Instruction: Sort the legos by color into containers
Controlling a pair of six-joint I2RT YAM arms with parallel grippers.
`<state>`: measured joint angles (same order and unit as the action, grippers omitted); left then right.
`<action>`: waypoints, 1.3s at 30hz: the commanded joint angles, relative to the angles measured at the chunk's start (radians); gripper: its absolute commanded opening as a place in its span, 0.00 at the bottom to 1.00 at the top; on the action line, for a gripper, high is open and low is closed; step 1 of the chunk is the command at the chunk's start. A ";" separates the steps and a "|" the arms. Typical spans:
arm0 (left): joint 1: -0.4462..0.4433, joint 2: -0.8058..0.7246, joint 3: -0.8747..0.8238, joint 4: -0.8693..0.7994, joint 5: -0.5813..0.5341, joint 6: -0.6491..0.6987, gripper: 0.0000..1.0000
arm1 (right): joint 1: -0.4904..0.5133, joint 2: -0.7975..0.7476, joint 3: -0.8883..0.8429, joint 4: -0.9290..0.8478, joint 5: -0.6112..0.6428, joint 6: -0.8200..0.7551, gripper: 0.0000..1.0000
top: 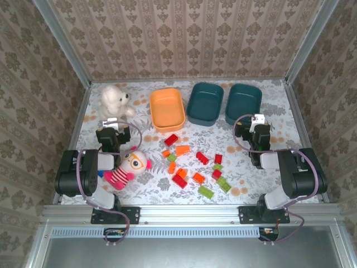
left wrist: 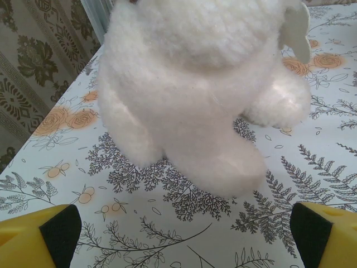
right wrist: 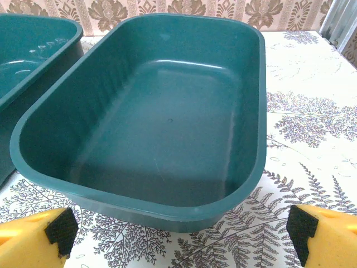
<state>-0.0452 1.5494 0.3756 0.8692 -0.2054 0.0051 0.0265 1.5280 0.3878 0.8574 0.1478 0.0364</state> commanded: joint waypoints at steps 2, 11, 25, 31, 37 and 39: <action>-0.005 -0.010 0.005 0.040 -0.006 0.013 1.00 | -0.001 0.001 0.010 0.018 -0.012 0.011 1.00; -0.005 -0.010 0.005 0.039 -0.005 0.013 1.00 | 0.000 0.001 0.010 0.019 -0.011 0.011 1.00; -0.161 -0.373 0.039 -0.212 -0.184 0.093 1.00 | 0.052 -0.439 0.253 -0.565 0.105 0.073 1.00; -0.293 -0.591 0.315 -0.668 -0.239 -0.170 1.00 | 0.077 -0.503 0.784 -1.602 0.100 0.669 1.00; -0.293 -0.632 0.511 -1.277 -0.003 -0.599 1.00 | 0.361 -0.399 0.961 -2.136 0.088 0.601 0.99; -0.369 -0.637 0.518 -1.323 0.021 -0.574 1.00 | 0.507 -0.402 0.938 -2.253 0.103 0.660 0.97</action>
<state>-0.3496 0.8963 0.8936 -0.1577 -0.3031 -0.4534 0.3996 1.0924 1.3369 -0.9123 0.2054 0.5858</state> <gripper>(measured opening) 0.999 0.977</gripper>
